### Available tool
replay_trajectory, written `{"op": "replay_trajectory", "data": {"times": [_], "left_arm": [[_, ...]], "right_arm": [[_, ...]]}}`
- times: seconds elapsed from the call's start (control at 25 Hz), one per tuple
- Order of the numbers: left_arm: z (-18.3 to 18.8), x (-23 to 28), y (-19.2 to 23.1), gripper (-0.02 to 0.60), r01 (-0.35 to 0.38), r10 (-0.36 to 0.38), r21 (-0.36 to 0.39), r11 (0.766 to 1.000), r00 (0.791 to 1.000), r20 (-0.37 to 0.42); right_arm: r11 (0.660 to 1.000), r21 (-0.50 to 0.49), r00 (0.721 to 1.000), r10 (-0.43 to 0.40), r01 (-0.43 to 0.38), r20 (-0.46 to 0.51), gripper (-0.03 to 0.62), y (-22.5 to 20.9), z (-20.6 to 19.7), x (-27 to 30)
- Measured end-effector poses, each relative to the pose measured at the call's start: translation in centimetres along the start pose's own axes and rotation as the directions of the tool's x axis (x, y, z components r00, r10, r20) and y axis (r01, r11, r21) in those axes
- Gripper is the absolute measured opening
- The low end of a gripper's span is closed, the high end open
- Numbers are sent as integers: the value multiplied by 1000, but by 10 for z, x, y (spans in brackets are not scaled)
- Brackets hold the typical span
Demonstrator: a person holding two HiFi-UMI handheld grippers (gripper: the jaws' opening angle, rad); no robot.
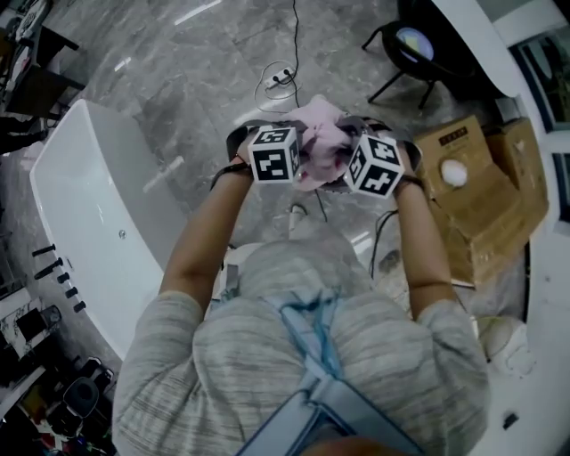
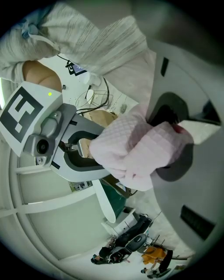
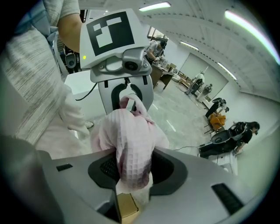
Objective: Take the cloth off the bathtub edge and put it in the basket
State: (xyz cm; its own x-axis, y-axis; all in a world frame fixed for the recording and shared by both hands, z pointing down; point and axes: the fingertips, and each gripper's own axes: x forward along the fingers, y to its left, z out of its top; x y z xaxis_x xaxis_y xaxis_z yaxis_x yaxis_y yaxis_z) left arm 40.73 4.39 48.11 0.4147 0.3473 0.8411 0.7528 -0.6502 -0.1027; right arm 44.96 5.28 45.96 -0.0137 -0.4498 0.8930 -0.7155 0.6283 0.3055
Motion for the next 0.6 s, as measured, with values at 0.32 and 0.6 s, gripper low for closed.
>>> {"op": "replay_trajectory", "data": {"times": [0.32,0.6], "left_arm": [[33,42,26,77,64,-64,33,997,998,-13],[44,66,37,78,87,-83,70,994,995,-60]], "right_arm": [[997,78,998,-11,15,-59,153,-20,-59,4],[993,117,995,2,10,-100,153,-26,-90,10]]}}
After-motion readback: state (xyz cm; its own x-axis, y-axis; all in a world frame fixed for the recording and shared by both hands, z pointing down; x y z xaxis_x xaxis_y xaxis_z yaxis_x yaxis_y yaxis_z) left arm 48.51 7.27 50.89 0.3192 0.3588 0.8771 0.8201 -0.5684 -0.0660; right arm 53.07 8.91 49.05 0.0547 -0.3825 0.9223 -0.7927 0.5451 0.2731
